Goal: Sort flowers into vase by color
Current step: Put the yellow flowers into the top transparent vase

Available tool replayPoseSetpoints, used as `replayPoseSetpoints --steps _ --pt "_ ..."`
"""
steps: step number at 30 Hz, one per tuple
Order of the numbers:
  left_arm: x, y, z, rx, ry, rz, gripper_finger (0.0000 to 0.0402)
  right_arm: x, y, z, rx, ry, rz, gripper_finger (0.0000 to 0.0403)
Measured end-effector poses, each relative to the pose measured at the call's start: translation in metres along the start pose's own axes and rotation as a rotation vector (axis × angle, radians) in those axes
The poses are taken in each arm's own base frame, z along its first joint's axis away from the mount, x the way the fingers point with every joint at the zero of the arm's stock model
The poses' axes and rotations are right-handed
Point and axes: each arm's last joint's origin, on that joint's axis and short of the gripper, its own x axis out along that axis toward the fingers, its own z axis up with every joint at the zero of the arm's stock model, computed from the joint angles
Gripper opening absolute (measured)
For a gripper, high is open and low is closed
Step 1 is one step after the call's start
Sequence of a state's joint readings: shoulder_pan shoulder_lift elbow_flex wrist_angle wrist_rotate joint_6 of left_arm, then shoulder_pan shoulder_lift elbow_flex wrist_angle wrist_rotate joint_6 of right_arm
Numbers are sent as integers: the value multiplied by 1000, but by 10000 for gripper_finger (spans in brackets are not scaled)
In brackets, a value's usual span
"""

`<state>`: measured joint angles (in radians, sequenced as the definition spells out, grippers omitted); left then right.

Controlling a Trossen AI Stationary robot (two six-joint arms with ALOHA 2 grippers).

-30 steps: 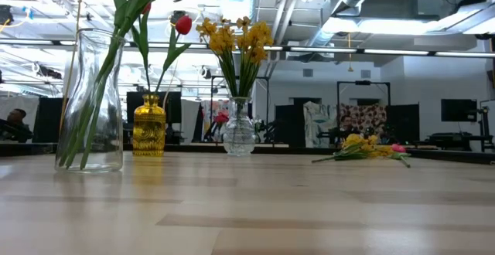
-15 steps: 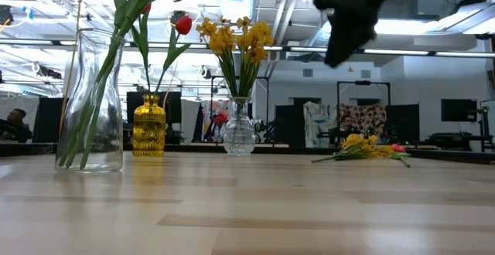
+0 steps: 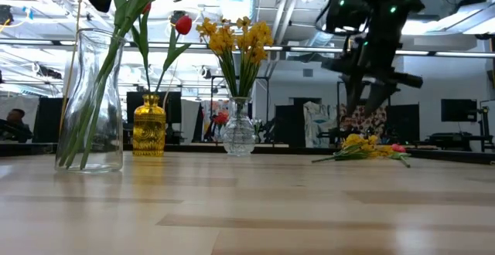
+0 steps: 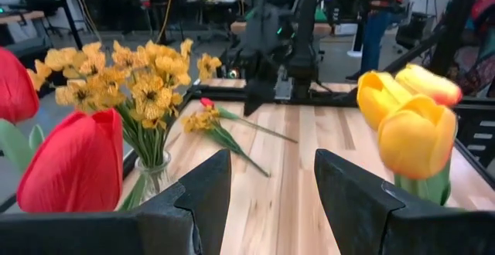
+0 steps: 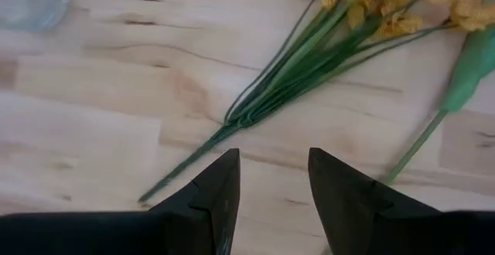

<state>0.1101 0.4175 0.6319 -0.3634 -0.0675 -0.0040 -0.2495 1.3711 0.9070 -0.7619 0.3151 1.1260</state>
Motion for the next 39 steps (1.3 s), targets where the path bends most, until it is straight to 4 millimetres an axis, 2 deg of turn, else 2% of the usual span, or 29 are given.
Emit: replayPoseSetpoints --steps 8,13,18,24,33,39 --pt "0 0 1 2 -14 -2 176 36 9 11 58 16 -15 180" --pt "0 0 1 2 -13 -3 176 50 6 17 115 39 -41 180" --pt "0 0 1 3 -8 -3 176 60 4 21 281 38 -68 179" --pt "0 0 -1 22 6 -9 176 72 3 21 382 45 -103 179" --pt "0 0 -5 24 50 -10 176 87 4 17 447 46 -146 179" --pt "0 0 -5 24 49 -10 176 88 5 22 481 -10 -132 179"
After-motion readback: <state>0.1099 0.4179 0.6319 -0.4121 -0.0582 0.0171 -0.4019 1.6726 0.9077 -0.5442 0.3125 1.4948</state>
